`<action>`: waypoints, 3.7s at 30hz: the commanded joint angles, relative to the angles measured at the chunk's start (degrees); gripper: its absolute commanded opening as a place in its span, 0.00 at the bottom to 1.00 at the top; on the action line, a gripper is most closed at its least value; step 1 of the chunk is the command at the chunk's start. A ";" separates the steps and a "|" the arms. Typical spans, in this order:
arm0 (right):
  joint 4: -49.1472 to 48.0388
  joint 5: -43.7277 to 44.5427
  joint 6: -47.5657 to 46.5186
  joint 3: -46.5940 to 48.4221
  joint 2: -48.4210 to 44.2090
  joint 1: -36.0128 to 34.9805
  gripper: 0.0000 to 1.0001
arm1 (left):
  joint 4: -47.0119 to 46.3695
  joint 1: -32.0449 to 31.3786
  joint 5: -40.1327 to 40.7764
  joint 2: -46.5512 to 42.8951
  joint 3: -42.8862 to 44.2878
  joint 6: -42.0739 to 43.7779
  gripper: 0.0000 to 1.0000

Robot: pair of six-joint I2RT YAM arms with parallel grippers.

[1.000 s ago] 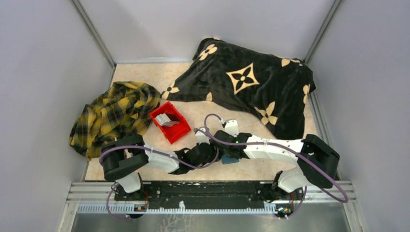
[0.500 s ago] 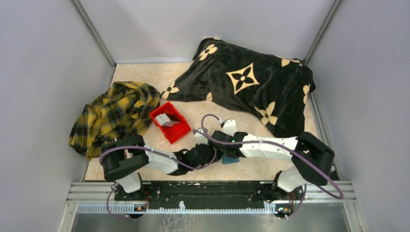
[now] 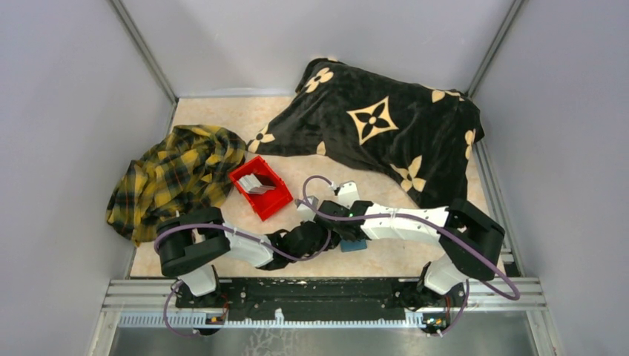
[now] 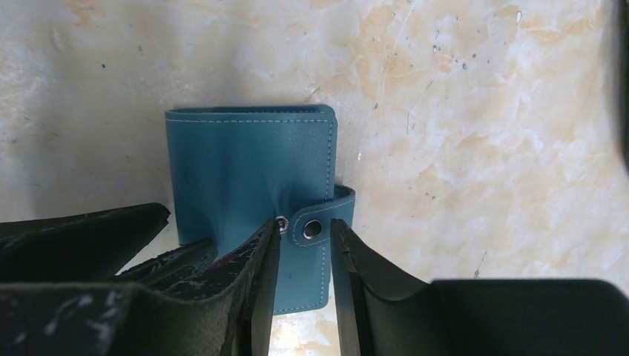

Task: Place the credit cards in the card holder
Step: Close the card holder at the center of the board.

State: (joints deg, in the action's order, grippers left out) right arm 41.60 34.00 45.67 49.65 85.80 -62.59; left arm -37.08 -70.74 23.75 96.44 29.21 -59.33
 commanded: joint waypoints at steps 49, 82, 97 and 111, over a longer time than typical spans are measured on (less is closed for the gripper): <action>-2.25 -0.95 -1.64 2.21 -1.15 -0.87 0.02 | -0.44 -0.43 -2.22 3.49 -2.82 -0.40 0.43; -2.84 -3.29 -0.76 -0.03 0.33 -0.96 0.00 | -3.27 -0.43 -3.08 4.23 -4.22 -1.69 0.40; -3.21 -4.19 -1.11 1.49 2.76 -1.38 0.00 | -8.88 -0.47 -4.31 6.03 -6.99 -3.39 0.34; -2.23 -3.20 -2.03 4.06 4.38 -1.48 0.00 | -9.92 -0.48 -4.26 6.60 -7.72 -2.73 0.32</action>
State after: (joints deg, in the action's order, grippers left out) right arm 40.82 31.48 43.72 51.03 88.42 -63.37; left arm -52.64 -70.74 21.50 100.86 23.42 -63.37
